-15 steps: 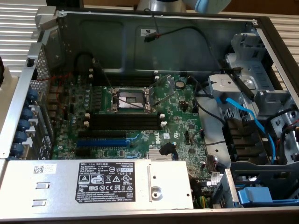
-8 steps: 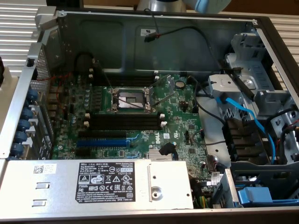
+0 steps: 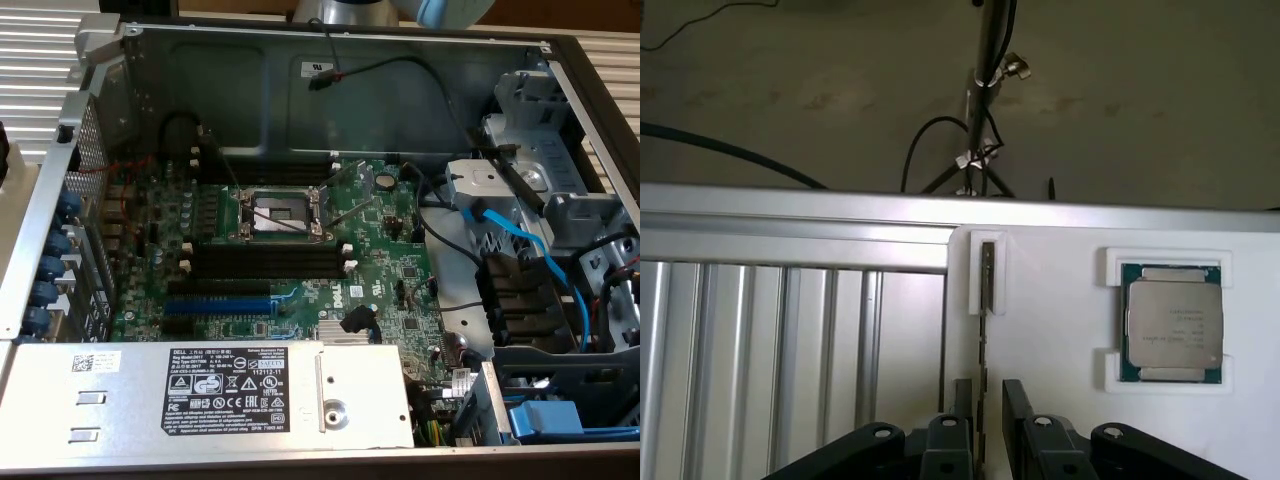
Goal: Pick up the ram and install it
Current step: 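Pick up the ram and move it above insertion slot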
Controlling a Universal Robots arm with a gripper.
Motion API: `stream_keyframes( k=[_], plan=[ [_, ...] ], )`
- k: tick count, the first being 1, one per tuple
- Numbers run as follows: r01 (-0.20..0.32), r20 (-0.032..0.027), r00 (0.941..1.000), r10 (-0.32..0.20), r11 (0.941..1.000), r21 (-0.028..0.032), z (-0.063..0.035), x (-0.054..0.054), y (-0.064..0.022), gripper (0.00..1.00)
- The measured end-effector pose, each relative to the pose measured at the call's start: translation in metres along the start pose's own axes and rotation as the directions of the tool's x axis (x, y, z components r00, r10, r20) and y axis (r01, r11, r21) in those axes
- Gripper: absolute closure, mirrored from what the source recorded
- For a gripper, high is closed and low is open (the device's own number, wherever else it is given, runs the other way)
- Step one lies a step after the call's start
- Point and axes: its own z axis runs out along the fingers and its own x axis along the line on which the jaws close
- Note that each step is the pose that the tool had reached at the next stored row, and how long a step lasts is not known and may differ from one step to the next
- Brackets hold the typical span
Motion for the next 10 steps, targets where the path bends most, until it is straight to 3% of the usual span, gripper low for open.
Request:
stream_keyframes(
  k=[10],
  plan=[
    [0.0, -0.0014, 1.0, 0.0, 1.0, 0.0002, -0.0001, 0.0003, 0.0, 0.74]
  ],
)
